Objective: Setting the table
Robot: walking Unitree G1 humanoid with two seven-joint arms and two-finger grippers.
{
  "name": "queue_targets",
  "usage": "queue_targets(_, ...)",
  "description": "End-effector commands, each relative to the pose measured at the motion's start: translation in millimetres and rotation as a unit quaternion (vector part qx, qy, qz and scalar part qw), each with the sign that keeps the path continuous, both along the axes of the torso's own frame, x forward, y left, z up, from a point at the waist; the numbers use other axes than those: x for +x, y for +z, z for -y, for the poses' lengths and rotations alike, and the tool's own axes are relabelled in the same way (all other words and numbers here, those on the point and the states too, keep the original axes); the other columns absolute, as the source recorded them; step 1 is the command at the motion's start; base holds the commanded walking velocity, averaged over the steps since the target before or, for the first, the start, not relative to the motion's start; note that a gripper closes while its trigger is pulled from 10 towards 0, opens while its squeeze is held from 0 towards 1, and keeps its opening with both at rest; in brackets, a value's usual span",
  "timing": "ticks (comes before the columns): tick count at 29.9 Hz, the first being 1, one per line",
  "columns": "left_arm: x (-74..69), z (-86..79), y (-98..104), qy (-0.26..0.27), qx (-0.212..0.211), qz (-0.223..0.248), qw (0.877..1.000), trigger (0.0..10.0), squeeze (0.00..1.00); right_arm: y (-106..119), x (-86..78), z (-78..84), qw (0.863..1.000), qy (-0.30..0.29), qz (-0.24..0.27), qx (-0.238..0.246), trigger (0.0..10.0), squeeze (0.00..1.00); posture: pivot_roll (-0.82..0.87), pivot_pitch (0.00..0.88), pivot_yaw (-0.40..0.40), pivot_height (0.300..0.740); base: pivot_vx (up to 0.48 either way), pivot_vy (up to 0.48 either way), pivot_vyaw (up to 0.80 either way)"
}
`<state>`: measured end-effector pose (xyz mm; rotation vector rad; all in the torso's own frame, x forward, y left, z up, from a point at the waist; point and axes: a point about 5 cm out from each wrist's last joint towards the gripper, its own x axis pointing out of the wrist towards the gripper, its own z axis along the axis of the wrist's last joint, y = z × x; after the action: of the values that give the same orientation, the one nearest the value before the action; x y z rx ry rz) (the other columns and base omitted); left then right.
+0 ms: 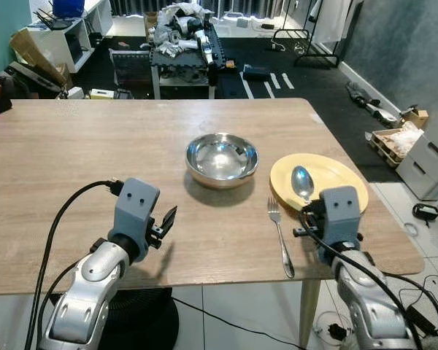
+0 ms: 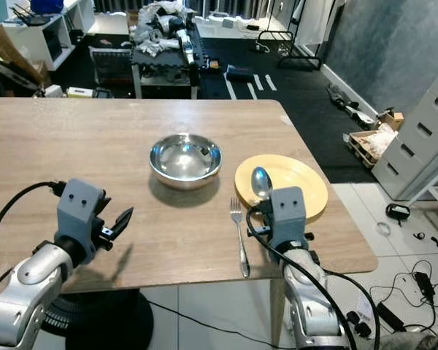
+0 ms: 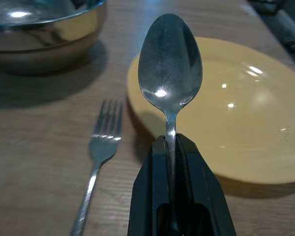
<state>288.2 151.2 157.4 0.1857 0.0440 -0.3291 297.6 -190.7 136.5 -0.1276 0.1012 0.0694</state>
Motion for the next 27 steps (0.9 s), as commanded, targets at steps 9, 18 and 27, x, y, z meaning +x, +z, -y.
queue_targets(9, -0.7, 4.5, -2.5, -0.014, 0.005, -0.011, 1.0, 10.0, 0.0, -17.0, -18.9, -5.6, 0.996, 0.072, -0.045, 0.024, 10.0, 0.0, -0.03, 0.024, 0.046, 0.74, 0.0, 0.0, 0.0)
queue_targets(18, 0.0, 6.3, -2.6, -0.015, 0.004, -0.01, 1.0, 10.0, 0.0, -28.4, -17.9, -10.5, 0.991, 0.107, -0.082, -0.026, 10.0, 0.0, -0.03, 0.019, 0.044, 0.74, 0.0, 0.0, 0.0)
queue_targets(27, -1.3, 8.8, -2.6, -0.014, -0.002, -0.01, 1.0, 10.0, 0.0, -28.7, -7.8, 1.8, 0.991, 0.073, -0.107, -0.042, 10.0, 0.0, -0.02, 0.023, 0.037, 0.74, 0.0, 0.0, 0.0)
